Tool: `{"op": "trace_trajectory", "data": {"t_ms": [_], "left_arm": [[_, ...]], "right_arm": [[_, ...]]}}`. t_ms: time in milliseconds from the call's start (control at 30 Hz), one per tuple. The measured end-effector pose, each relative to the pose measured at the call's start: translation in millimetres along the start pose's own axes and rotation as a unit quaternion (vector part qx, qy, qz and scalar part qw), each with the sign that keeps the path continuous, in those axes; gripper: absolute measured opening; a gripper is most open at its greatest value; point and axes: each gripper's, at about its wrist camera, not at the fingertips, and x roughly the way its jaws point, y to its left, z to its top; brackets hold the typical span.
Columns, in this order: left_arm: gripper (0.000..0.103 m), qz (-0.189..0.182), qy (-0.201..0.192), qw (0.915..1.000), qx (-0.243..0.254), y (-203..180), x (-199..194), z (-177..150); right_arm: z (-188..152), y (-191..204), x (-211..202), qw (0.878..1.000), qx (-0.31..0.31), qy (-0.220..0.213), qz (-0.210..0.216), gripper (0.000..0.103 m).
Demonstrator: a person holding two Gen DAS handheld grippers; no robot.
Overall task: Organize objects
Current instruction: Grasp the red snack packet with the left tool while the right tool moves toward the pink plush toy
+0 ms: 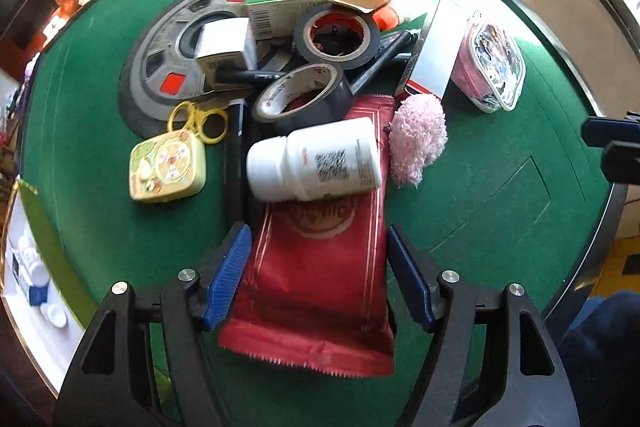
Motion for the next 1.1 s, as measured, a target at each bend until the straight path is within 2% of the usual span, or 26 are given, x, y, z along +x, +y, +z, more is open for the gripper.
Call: {"op": "trace_trajectory", "data": {"t_ms": [100, 167, 200, 233, 300, 533, 733, 833, 933, 1000, 1100], "left_arm": [[0.072, 0.000, 0.022, 0.9997, 0.012, 0, 17, 12], [0.070, 0.009, -0.003, 0.9999, 0.014, 0, 20, 17], [0.057, 0.007, -0.016, 0.9998, 0.004, 2, 19, 17], [0.050, 0.002, -0.018, 0.9998, -0.007, 3, 18, 16], [0.047, -0.005, -0.021, 0.9992, -0.032, 5, 15, 9], [0.046, -0.029, -0.068, 0.9926, -0.096, 16, -24, -59], [0.046, -0.037, -0.091, 0.9832, -0.154, 31, -49, -120], [0.047, -0.020, -0.091, 0.9791, -0.181, 40, -53, -149], [0.047, -0.018, -0.087, 0.9756, -0.201, 41, -49, -168], [0.047, -0.001, -0.085, 0.9755, -0.203, 40, -45, -176], [0.047, 0.048, -0.087, 0.9762, -0.193, 36, -41, -180]], "right_arm": [[-2, -6, -2, 1.000, 0.007, -0.001, 0.002, 0.044], [-4, -8, -3, 1.000, 0.011, 0.001, 0.001, 0.044], [-4, -8, -3, 1.000, 0.011, 0.001, 0.002, 0.044], [-5, -8, -2, 1.000, 0.010, 0.002, 0.003, 0.044], [-7, -8, 0, 1.000, 0.006, 0.004, 0.002, 0.044], [-7, 9, 21, 1.000, -0.013, 0.018, 0.003, 0.049], [-3, 32, 49, 0.997, -0.066, 0.026, -0.022, 0.052], [-3, 45, 63, 0.992, -0.114, 0.030, -0.040, 0.052], [-2, 57, 76, 0.982, -0.176, 0.025, -0.067, 0.052], [1, 60, 86, 0.975, -0.202, 0.032, -0.084, 0.052], [12, 54, 97, 0.981, -0.171, 0.051, -0.076, 0.052]]}}
